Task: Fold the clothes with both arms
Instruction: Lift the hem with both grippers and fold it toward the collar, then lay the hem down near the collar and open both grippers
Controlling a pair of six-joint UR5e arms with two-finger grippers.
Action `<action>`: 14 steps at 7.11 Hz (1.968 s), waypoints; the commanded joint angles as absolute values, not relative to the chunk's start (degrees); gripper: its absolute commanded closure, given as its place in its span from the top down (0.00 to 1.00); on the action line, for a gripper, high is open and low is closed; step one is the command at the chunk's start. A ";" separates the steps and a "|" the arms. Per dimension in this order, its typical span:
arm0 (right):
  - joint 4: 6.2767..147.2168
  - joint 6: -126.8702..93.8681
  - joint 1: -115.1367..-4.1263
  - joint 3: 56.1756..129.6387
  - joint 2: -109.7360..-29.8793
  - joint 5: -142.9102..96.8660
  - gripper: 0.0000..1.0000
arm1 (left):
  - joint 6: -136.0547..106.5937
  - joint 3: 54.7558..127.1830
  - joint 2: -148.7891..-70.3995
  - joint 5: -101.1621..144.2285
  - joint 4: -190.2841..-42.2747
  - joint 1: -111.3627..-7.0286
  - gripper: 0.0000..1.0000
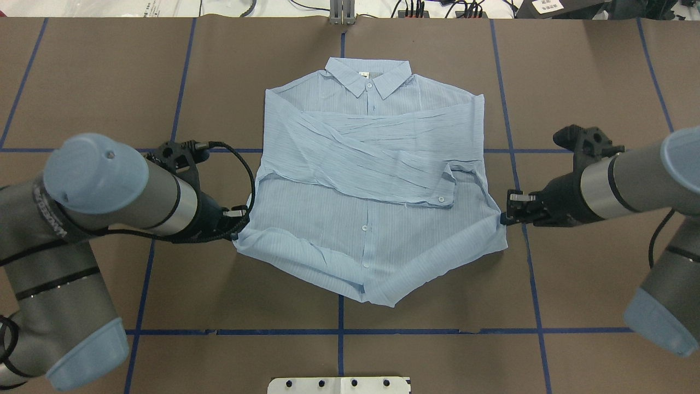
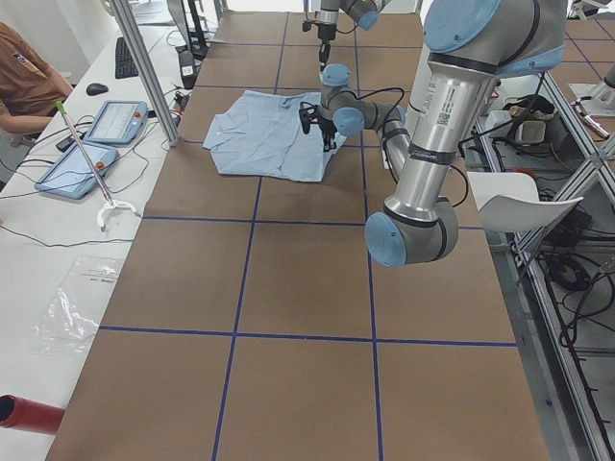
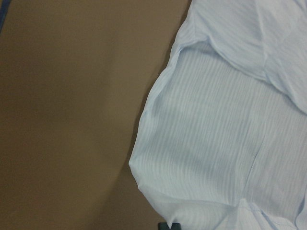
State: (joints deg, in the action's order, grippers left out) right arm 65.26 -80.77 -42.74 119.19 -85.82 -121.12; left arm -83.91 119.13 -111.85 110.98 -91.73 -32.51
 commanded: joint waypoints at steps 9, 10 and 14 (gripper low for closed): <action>67.85 -72.86 -58.54 89.49 -61.72 -124.10 0.00 | -77.87 73.90 -135.15 112.85 -115.18 -49.22 0.00; 67.85 -72.60 -58.36 86.86 -60.22 -124.01 0.00 | -77.61 69.22 -135.52 112.76 -118.79 -49.65 0.00; 67.59 -68.74 -58.10 76.92 -55.37 -123.66 0.00 | -77.52 64.95 -135.70 112.32 -122.52 -49.66 0.00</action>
